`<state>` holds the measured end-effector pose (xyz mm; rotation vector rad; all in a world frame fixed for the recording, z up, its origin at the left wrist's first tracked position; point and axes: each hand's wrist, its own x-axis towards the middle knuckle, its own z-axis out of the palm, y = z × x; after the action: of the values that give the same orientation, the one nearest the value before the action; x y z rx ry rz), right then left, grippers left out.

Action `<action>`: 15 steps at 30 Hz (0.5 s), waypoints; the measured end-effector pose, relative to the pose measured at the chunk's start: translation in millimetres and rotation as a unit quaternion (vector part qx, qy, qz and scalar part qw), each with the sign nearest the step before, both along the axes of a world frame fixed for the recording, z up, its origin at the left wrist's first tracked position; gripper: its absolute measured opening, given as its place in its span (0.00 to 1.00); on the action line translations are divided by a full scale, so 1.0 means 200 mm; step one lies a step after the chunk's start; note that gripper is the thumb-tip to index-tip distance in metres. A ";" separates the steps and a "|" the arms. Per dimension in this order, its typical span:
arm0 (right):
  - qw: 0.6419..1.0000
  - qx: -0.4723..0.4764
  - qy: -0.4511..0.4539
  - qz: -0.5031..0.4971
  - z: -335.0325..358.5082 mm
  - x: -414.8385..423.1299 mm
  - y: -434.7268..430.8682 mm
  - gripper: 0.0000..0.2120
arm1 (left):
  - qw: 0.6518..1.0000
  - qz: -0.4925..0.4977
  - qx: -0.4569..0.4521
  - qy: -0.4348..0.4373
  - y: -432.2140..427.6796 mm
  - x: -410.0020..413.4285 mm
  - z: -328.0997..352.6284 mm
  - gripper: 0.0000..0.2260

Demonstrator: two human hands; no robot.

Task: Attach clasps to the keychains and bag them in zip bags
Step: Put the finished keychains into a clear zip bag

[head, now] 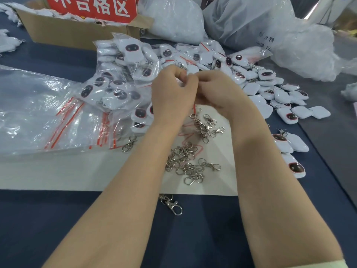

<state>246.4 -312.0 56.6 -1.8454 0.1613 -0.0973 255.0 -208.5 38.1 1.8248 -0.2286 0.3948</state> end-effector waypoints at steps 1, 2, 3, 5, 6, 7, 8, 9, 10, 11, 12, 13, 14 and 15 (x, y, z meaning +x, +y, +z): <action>0.997 -0.019 -0.019 -0.077 0.00 0.01 -0.03 0.09 | 1.000 -0.006 0.017 0.003 0.00 0.00 -0.02 0.09; 0.984 -0.077 -0.035 -0.159 -0.01 0.02 -0.07 0.10 | 0.999 -0.012 0.045 0.004 0.00 0.01 -0.04 0.07; 0.961 -0.157 -0.041 -0.223 -0.03 0.03 -0.10 0.12 | 0.996 -0.015 0.084 -0.002 -0.01 0.01 -0.06 0.07; 0.929 -0.279 -0.008 -0.244 -0.08 0.02 -0.14 0.16 | 0.983 -0.012 0.180 -0.036 -0.03 0.00 -0.10 0.10; 0.923 -0.315 0.029 -0.216 -0.11 0.02 -0.14 0.17 | 0.974 -0.010 0.221 -0.056 -0.04 0.00 -0.12 0.10; 0.918 -0.343 0.068 -0.188 -0.15 0.02 -0.14 0.18 | 0.965 -0.012 0.252 -0.073 -0.05 -0.01 -0.13 0.10; 0.910 -0.365 0.100 -0.172 -0.18 0.02 -0.13 0.18 | 0.958 -0.014 0.273 -0.087 -0.06 -0.01 -0.15 0.09; 0.902 -0.379 0.119 -0.169 -0.20 0.02 -0.13 0.19 | 0.952 -0.015 0.288 -0.097 -0.06 -0.02 -0.16 0.08; 0.896 -0.389 0.123 -0.175 -0.21 0.02 -0.12 0.20 | 0.948 -0.014 0.300 -0.105 -0.06 -0.02 -0.16 0.08; 0.893 -0.393 0.118 -0.184 -0.21 0.03 -0.12 0.20 | 0.945 -0.011 0.308 -0.110 -0.05 -0.02 -0.17 0.08; 0.891 -0.396 0.111 -0.195 -0.22 0.03 -0.13 0.20 | 0.942 -0.009 0.315 -0.113 -0.05 -0.02 -0.17 0.08; 0.889 -0.396 0.104 -0.205 -0.22 0.03 -0.14 0.20 | 0.941 -0.008 0.319 -0.115 -0.05 -0.02 -0.17 0.08; 0.889 -0.392 0.095 -0.216 -0.23 0.03 -0.15 0.20 | 0.939 -0.007 0.322 -0.117 -0.05 -0.01 -0.17 0.08; 0.891 -0.382 0.080 -0.230 -0.23 0.03 -0.15 0.20 | 0.939 -0.007 0.323 -0.118 -0.05 -0.01 -0.17 0.08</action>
<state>252.1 -342.2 10.5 -2.5673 0.7692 -0.3832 252.4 -218.8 3.2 2.4166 -0.5937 0.5756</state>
